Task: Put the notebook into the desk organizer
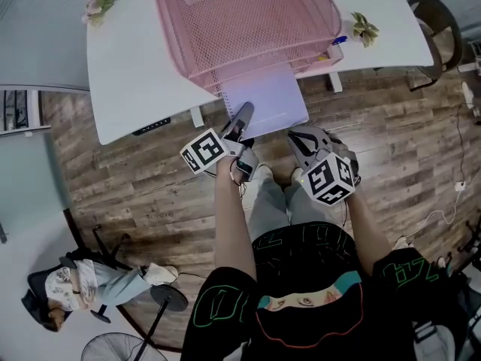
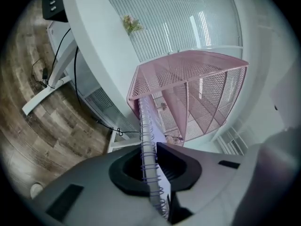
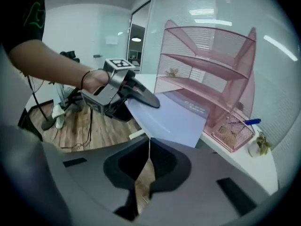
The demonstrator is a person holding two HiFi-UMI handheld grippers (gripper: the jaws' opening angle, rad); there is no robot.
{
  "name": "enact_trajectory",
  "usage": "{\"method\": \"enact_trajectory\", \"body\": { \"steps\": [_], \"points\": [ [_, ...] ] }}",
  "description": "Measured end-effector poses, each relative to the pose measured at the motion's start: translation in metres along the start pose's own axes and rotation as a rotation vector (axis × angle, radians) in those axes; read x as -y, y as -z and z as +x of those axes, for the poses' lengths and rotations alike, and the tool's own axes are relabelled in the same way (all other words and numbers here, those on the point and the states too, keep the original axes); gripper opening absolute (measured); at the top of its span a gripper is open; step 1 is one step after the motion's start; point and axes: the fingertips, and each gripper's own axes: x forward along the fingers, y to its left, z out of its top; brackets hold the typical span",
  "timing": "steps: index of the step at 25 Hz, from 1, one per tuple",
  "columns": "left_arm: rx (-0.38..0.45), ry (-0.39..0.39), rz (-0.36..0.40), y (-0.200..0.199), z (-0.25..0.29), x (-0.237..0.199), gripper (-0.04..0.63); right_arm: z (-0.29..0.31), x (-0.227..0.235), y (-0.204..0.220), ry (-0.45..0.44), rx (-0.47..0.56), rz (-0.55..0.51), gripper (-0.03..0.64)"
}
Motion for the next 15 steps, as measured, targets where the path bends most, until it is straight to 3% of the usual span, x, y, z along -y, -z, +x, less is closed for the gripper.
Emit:
{"method": "enact_trajectory", "body": {
  "steps": [6,10,15],
  "points": [
    [-0.037,-0.042,0.058,-0.003,0.006,-0.001,0.066,0.025,-0.015,0.017,0.052,-0.164,-0.141,0.014],
    [-0.081,-0.091,0.175,-0.003,0.013,0.002,0.096,0.036,-0.019,0.014,0.091,-0.197,-0.18,0.014],
    [-0.193,-0.136,0.313,0.013,0.011,0.0,0.262,0.04,-0.008,0.006,0.137,-0.188,-0.157,0.014]
  ]
}}
